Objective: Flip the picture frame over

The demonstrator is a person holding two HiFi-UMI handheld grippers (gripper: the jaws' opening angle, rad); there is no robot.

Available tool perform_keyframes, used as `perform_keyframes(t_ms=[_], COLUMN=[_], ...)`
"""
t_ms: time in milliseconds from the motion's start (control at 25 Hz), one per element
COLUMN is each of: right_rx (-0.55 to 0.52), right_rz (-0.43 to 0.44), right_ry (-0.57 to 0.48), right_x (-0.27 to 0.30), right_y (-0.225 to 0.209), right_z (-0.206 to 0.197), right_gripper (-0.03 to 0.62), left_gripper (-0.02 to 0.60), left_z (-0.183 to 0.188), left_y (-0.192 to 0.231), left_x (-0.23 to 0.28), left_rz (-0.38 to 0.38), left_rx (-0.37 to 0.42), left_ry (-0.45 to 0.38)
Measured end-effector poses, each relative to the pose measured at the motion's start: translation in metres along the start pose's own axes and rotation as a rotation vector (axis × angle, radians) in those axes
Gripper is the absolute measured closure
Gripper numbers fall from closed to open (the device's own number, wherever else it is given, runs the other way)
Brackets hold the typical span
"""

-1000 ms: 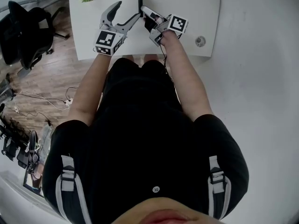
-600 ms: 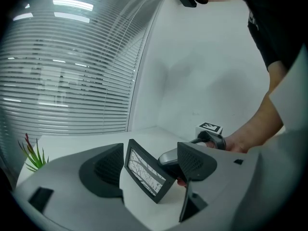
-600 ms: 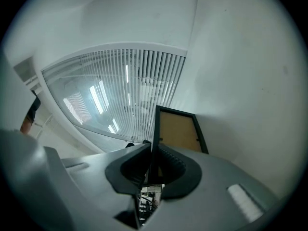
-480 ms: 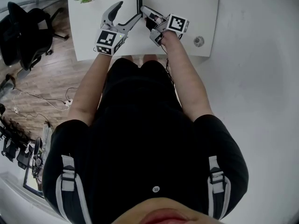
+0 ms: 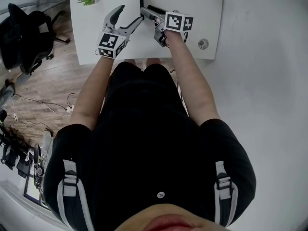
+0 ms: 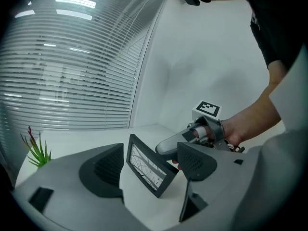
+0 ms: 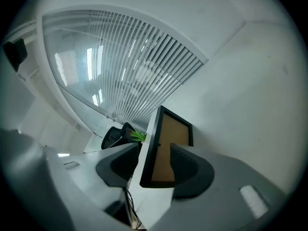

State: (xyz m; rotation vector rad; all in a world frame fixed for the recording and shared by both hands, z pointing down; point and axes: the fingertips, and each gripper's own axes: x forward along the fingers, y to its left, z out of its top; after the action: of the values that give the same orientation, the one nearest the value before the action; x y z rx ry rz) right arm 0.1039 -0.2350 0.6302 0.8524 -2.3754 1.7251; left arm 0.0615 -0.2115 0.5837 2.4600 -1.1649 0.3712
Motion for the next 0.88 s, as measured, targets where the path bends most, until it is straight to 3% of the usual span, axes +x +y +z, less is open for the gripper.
perform_keyframes(t_ms=[120, 240, 400, 520, 600, 880], right_rx=[-0.005, -0.082, -0.258, -0.333, -0.351, -0.287], right_rz=[-0.021, -0.089, -0.273, -0.398, -0.452, -0.509], right_ry=[-0.007, 0.028, 0.153, 0.190, 0.185, 0.156], right_x=[-0.001, -0.001, 0.007, 0.011, 0.011, 0.002], right_y=[0.001, 0.002, -0.003, -0.004, -0.001, -0.005], right_z=[0.004, 0.002, -0.013, -0.014, -0.010, -0.008], right_gripper=[0.379, 0.379, 0.376, 0.404, 0.479, 0.514], left_gripper=[0.229, 0.229, 0.229, 0.229, 0.229, 0.229], left_z=[-0.003, 0.001, 0.001, 0.004, 0.007, 0.007], left_y=[0.002, 0.004, 0.010, 0.015, 0.019, 0.020], left_x=[-0.001, -0.001, -0.007, -0.015, -0.020, -0.035], left_rz=[0.001, -0.001, 0.006, 0.014, 0.018, 0.013], left_rx=[-0.005, -0.003, -0.005, -0.007, -0.011, -0.010], left_ry=[0.005, -0.013, -0.016, -0.022, -0.030, -0.031])
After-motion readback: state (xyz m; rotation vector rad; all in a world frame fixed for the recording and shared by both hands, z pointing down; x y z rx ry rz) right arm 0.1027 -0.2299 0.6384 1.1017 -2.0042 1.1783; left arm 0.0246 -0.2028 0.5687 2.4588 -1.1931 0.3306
